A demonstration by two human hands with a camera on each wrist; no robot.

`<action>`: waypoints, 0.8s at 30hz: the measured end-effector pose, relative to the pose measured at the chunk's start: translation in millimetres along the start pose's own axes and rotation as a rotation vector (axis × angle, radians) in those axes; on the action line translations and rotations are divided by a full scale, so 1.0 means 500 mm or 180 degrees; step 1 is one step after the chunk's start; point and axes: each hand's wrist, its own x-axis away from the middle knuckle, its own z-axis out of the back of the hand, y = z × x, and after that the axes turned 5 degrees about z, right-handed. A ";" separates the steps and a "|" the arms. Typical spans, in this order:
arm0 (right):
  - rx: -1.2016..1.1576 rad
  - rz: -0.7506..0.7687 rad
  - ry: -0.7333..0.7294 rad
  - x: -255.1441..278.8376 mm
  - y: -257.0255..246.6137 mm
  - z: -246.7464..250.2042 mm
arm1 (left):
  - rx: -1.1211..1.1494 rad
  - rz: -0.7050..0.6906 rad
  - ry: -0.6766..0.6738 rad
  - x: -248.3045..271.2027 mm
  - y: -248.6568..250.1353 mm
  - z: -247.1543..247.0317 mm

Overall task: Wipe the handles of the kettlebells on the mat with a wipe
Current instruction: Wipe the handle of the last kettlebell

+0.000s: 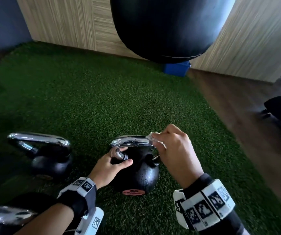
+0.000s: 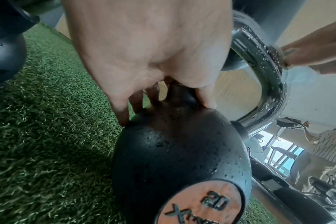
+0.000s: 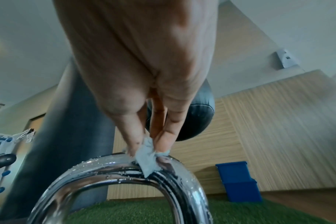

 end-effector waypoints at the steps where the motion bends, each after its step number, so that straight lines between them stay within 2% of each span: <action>1: 0.0008 0.0080 -0.0071 0.004 -0.002 -0.003 | -0.0010 -0.0017 0.0009 0.001 0.000 0.000; 3: -0.0004 0.0097 -0.0110 0.015 0.007 -0.001 | -0.0045 -0.0036 0.0023 0.004 0.001 -0.001; 8: -0.0136 -0.0394 0.0268 0.036 0.067 0.005 | -0.0103 -0.0064 0.0036 0.010 0.007 -0.002; 11: -0.0155 -0.0340 0.0498 0.041 0.075 -0.009 | -0.0104 -0.0039 0.0032 0.012 0.012 -0.002; 13: -0.0251 -0.0479 0.0714 0.049 0.088 -0.022 | -0.0099 -0.0020 0.0024 0.013 0.012 -0.001; 15: -0.0698 -0.0965 0.0738 0.062 0.114 -0.034 | -0.0092 -0.0029 0.0025 0.014 0.012 -0.001; 18: -0.1847 -0.1761 0.0429 0.080 0.148 -0.052 | -0.0130 -0.0016 0.0037 0.016 0.012 -0.001; 20: -0.2305 -0.1865 0.0423 0.091 0.157 -0.066 | -0.0176 0.0041 0.0047 0.019 0.013 0.000; 22: -0.2464 -0.1843 0.0556 0.098 0.162 -0.081 | -0.0270 0.0109 0.0081 0.023 0.018 0.002; 24: -0.2727 -0.2021 0.0565 0.100 0.166 -0.100 | -0.0402 0.0238 0.0134 0.026 0.025 0.001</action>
